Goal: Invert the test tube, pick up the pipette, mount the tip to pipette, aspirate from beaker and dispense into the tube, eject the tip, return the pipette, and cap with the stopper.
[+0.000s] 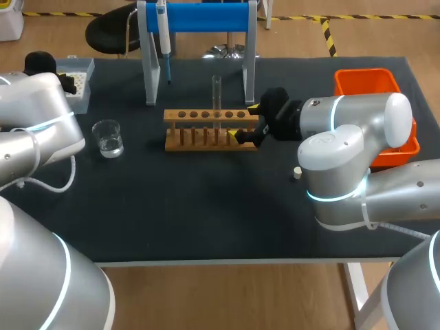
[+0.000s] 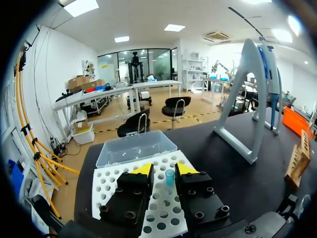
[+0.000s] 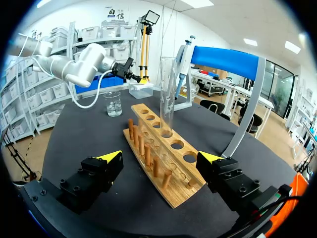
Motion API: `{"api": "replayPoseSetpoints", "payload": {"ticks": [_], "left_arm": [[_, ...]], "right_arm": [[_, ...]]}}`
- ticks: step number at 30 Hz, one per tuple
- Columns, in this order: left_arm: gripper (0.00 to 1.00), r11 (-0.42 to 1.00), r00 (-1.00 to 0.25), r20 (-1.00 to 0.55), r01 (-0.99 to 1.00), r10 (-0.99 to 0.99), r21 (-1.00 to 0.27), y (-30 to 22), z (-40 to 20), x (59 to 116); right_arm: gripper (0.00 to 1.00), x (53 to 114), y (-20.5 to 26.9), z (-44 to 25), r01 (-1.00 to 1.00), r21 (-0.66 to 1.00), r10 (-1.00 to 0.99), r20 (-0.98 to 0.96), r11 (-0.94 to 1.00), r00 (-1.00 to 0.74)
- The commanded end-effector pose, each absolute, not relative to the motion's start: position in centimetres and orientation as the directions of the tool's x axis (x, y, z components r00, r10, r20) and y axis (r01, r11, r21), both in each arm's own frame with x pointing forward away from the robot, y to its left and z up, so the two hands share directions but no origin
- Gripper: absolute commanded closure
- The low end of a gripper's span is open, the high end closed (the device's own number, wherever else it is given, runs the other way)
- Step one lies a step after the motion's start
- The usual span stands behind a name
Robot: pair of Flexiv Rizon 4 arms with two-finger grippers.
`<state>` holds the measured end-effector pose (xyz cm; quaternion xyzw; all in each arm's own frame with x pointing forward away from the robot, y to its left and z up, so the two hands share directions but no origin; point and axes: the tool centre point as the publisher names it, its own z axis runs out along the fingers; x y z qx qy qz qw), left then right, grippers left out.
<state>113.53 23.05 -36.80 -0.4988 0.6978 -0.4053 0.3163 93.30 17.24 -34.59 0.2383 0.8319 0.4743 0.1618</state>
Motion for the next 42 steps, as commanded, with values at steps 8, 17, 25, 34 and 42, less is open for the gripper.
{"api": "replayPoseSetpoints", "payload": {"ticks": [8, 17, 25, 34, 42], "left_arm": [[0.78, 0.181, -0.306, -0.041, -0.445, -0.951, -0.877, 23.08, -36.78, 113.57], [0.85, 0.192, -0.313, -0.048, -0.449, -0.948, -0.873, 23.07, -36.84, 113.57], [0.98, 0.197, -0.317, -0.051, -0.449, -0.947, -0.872, 22.94, -36.9, 113.51], [1.0, 0.202, -0.321, -0.055, -0.445, -0.946, -0.873, 22.72, -36.7, 113.42], [1.0, 0.207, -0.316, -0.066, -0.436, -0.946, -0.876, 22.66, -36.06, 113.29]], "right_arm": [[0.0, 93.26, 17.16, -34.58, 0.243, 0.866, 0.549, -0.042, 0.436, -0.835], [0.0, 93.26, 17.16, -34.58, 0.243, 0.866, 0.549, -0.042, 0.436, -0.835], [0.0, 93.26, 17.16, -34.58, 0.243, 0.866, 0.549, -0.042, 0.436, -0.835], [0.0, 93.26, 17.16, -34.58, 0.243, 0.866, 0.549, -0.042, 0.436, -0.835], [0.0, 93.26, 17.16, -34.58, 0.243, 0.866, 0.549, -0.042, 0.436, -0.835]]}}
